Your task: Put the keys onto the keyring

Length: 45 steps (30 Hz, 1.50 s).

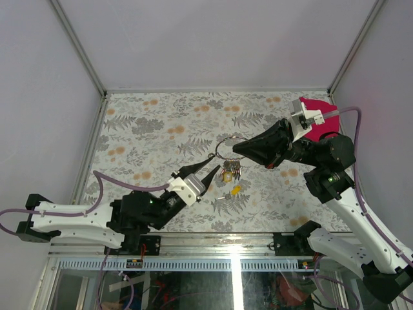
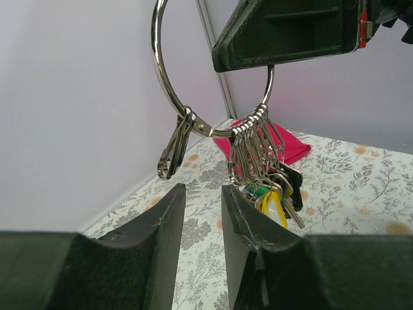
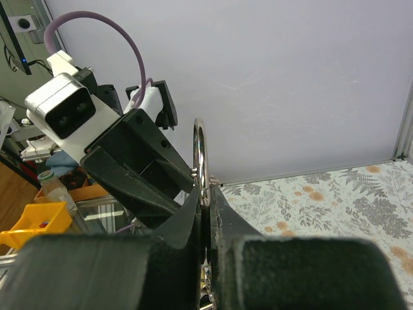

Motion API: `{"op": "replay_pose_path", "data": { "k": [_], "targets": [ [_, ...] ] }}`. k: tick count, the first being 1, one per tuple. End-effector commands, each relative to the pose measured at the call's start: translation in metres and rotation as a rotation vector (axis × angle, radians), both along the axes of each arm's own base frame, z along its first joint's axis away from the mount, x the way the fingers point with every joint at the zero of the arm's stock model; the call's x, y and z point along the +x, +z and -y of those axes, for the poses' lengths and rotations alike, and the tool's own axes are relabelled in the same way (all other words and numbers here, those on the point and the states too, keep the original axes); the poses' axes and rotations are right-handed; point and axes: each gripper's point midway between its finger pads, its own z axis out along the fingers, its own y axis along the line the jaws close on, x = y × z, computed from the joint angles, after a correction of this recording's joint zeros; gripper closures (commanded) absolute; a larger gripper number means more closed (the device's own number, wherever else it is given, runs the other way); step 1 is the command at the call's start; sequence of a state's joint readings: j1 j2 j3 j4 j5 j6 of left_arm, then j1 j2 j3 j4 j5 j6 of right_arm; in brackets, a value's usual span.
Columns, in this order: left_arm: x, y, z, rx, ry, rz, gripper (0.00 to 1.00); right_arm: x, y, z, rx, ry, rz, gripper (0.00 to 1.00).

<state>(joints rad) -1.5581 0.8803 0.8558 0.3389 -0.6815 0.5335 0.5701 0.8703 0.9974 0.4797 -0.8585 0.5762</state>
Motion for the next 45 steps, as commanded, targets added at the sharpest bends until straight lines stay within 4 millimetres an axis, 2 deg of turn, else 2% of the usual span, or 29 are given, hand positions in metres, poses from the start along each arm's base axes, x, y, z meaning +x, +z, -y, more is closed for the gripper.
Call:
{"op": "replay_pose_path", "data": {
  "k": [1,11,19,33,45],
  "targets": [
    [0.000,0.010,-0.001,-0.044,0.009,0.007,0.70,-0.020,0.035,0.012,0.074,0.009,0.113,1.00],
    [0.000,0.004,0.008,-0.020,0.008,0.007,0.69,-0.020,0.036,0.012,0.078,0.010,0.115,1.00],
    [0.000,0.007,0.015,-0.020,0.003,0.020,0.68,-0.022,0.037,0.013,0.082,0.012,0.116,1.00],
    [0.001,0.012,0.015,-0.017,0.012,0.038,0.68,-0.021,0.037,0.012,0.082,0.016,0.116,1.00],
    [0.007,0.001,-0.008,-0.004,0.068,0.009,0.68,-0.020,0.036,0.011,0.077,0.013,0.118,1.00]
  ]
}}
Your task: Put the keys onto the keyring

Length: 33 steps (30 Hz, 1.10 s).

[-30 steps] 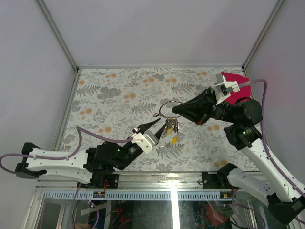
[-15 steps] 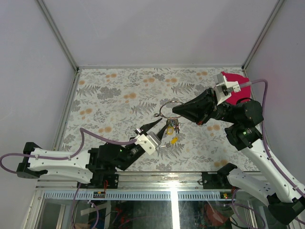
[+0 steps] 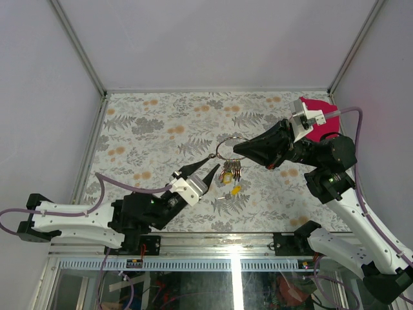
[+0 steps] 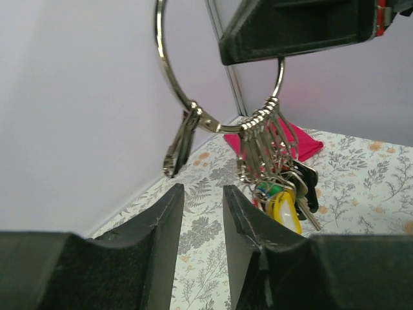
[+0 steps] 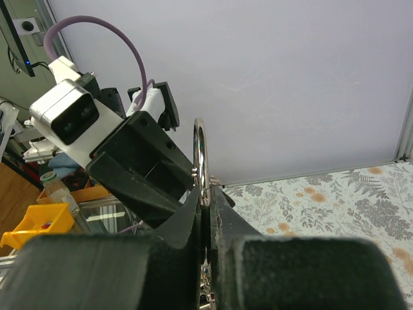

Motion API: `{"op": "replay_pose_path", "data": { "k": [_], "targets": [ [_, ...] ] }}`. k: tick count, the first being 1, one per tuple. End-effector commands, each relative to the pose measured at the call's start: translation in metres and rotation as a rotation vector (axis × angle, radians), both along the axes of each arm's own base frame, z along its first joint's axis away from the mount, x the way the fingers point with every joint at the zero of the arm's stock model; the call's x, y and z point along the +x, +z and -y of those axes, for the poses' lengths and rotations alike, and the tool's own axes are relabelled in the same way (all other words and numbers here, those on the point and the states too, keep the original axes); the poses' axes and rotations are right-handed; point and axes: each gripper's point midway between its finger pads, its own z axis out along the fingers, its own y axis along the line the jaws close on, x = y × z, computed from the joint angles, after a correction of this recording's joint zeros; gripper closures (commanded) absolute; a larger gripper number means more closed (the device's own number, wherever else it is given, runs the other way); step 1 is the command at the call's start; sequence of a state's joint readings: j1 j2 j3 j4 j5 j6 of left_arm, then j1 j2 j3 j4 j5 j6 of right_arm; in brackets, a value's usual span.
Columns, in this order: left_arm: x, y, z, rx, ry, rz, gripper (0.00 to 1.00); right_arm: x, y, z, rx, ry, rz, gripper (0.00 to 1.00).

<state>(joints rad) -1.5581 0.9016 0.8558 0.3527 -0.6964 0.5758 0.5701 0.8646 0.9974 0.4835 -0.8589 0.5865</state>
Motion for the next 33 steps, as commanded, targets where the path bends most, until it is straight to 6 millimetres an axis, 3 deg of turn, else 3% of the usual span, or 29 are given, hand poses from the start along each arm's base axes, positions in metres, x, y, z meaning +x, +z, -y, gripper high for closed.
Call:
{"op": "replay_pose_path", "data": {
  "k": [1,19,33],
  "targets": [
    [0.006,0.005,-0.012,-0.042,0.052,-0.014,0.68,-0.017,0.034,0.010,0.072,0.011,0.117,1.00],
    [0.011,0.007,0.020,-0.003,0.084,0.053,0.66,-0.020,0.035,0.012,0.092,0.019,0.111,1.00],
    [0.016,0.020,0.015,-0.027,0.126,0.064,0.66,-0.020,0.033,0.012,0.093,0.020,0.105,1.00]
  ]
}}
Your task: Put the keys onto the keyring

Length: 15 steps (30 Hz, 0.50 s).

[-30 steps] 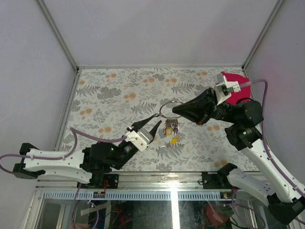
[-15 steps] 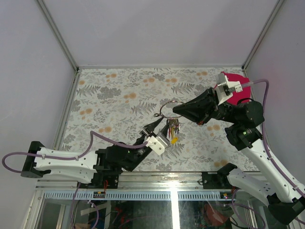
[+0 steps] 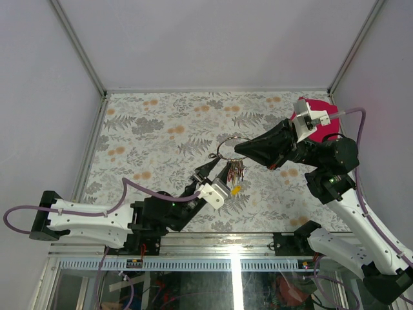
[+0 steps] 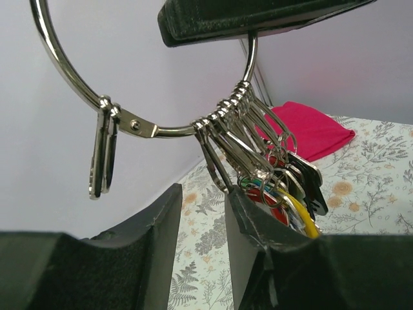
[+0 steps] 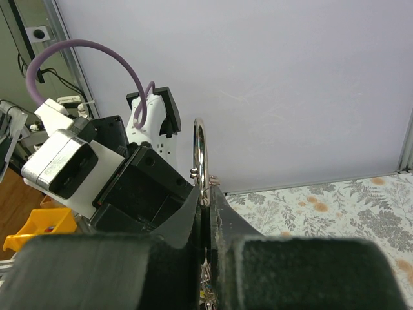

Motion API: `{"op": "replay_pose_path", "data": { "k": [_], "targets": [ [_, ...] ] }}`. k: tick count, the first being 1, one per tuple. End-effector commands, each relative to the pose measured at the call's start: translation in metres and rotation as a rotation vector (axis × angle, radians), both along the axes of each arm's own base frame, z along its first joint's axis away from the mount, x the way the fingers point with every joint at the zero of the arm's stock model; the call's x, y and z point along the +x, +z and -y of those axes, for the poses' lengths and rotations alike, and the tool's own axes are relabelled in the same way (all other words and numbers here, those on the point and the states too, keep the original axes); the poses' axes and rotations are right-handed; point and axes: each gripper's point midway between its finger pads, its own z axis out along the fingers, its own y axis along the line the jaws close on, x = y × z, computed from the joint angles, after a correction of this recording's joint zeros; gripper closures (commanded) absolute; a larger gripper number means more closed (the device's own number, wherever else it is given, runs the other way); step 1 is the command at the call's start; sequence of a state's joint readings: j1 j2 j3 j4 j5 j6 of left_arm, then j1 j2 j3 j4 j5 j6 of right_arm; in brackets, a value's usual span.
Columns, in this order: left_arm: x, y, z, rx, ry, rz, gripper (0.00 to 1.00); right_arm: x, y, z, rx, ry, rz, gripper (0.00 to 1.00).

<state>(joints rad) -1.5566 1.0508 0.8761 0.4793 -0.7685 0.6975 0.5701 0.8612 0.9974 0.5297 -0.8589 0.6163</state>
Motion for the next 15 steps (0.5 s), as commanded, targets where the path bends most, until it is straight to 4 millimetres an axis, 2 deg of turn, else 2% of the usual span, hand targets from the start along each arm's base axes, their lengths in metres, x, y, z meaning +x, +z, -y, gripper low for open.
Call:
{"op": "replay_pose_path", "data": {
  "k": [1,15],
  "targets": [
    [0.0032,0.0330,-0.0088,-0.115,0.023,0.009,0.66,-0.0157,0.0244,0.0096,0.066,0.010,0.091,1.00],
    [-0.0044,0.0407,-0.0019,-0.157,-0.045,0.004,0.66,-0.0127,0.0212,0.0080,0.062,0.006,0.079,1.00]
  ]
}}
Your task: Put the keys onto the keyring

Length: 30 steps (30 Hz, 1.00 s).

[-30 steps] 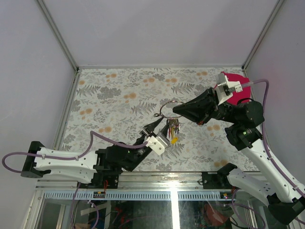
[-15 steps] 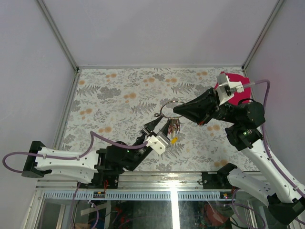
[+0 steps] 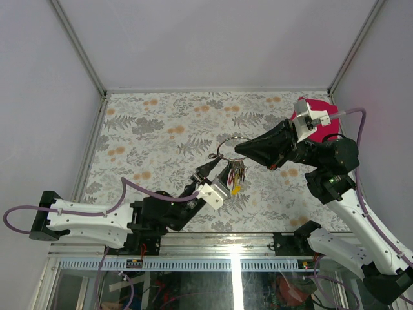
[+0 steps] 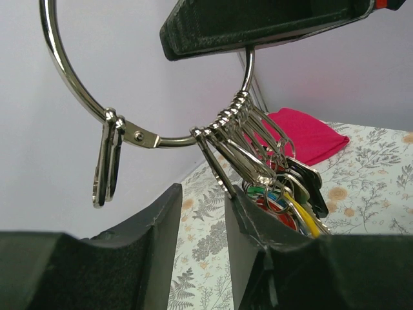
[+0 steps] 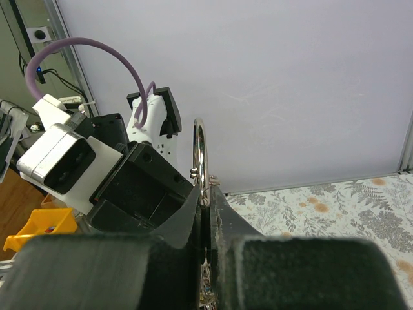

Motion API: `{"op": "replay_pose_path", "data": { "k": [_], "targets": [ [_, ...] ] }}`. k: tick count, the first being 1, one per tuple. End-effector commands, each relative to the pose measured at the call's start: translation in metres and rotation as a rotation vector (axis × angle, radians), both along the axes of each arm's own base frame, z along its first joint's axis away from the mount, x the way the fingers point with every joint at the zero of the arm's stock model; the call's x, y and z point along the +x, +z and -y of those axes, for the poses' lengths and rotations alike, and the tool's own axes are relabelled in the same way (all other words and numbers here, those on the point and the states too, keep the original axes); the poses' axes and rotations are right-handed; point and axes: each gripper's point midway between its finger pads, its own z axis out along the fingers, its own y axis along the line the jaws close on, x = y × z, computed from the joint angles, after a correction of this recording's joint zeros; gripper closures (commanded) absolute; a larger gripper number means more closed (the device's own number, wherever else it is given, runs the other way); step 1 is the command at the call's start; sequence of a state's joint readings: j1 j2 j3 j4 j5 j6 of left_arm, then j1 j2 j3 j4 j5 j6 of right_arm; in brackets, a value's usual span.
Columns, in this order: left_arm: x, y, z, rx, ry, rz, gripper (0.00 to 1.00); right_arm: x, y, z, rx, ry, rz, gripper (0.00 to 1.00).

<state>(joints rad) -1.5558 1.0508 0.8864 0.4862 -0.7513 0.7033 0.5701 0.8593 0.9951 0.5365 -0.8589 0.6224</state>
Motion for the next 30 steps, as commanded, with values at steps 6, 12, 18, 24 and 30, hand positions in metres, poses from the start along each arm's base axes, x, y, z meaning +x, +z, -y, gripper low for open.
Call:
{"op": "replay_pose_path", "data": {
  "k": [6,12,18,24,30],
  "targets": [
    [-0.0054,0.0367,-0.0027,-0.160,-0.052,-0.010,0.66,-0.0102,0.0190,0.0067,0.056,0.002,0.078,1.00],
    [-0.0050,0.0377,-0.0024,-0.164,-0.050,-0.008,0.65,-0.0093,0.0183,0.0064,0.053,0.001,0.078,1.00],
    [-0.0044,0.0379,-0.0015,-0.159,-0.044,-0.003,0.62,-0.0081,0.0178,0.0053,0.049,0.003,0.078,1.00],
    [-0.0040,0.0358,-0.0012,-0.156,-0.041,-0.006,0.58,-0.0081,0.0175,0.0050,0.047,0.004,0.080,1.00],
    [-0.0044,0.0325,0.0011,-0.149,-0.045,-0.012,0.53,-0.0088,0.0181,0.0056,0.045,0.002,0.082,1.00]
  ]
}}
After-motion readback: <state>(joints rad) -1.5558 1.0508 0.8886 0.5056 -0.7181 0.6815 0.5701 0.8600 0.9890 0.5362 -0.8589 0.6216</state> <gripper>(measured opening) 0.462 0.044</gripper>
